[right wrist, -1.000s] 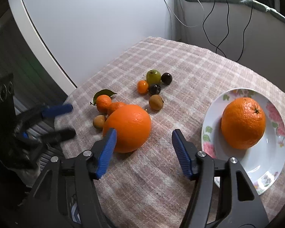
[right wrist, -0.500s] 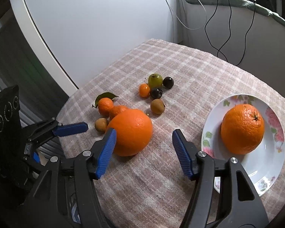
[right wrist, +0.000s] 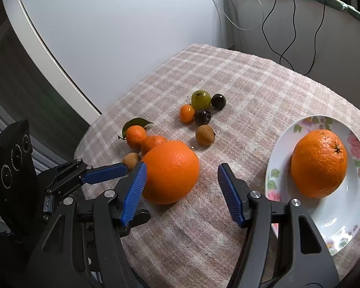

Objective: Organize fruits
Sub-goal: 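Close the right gripper around the large orange and lift it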

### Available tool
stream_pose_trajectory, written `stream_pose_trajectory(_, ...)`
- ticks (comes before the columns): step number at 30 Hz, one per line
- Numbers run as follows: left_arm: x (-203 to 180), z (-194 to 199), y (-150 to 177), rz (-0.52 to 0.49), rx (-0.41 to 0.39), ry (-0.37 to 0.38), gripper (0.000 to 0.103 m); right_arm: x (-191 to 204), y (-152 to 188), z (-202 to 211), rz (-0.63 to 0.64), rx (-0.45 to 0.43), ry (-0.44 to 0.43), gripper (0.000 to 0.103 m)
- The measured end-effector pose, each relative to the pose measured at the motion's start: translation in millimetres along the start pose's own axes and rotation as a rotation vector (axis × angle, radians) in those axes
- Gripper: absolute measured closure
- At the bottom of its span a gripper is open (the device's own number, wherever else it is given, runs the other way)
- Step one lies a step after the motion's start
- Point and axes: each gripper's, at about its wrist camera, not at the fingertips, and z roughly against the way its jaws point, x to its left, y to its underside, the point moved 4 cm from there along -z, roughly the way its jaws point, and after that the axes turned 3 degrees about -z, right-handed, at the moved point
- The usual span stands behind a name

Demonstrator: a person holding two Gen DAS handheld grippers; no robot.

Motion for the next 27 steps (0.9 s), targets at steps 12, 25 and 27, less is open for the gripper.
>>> stream_pose_trajectory(12,-1,-8,-3,-0.014,-0.001,-0.013,0.040,-4,1,-15,-0.050,0.050,-0.053,0.039)
stream_pose_trajectory(25,3,-23,0,-0.035,0.035,-0.030,0.040,-8,1,-23,-0.119,0.080,-0.115,0.037)
stream_pose_trajectory(27,2,-26,1,-0.037,0.039,-0.030,0.040,-8,2,-25,-0.120,0.083,-0.117,0.036)
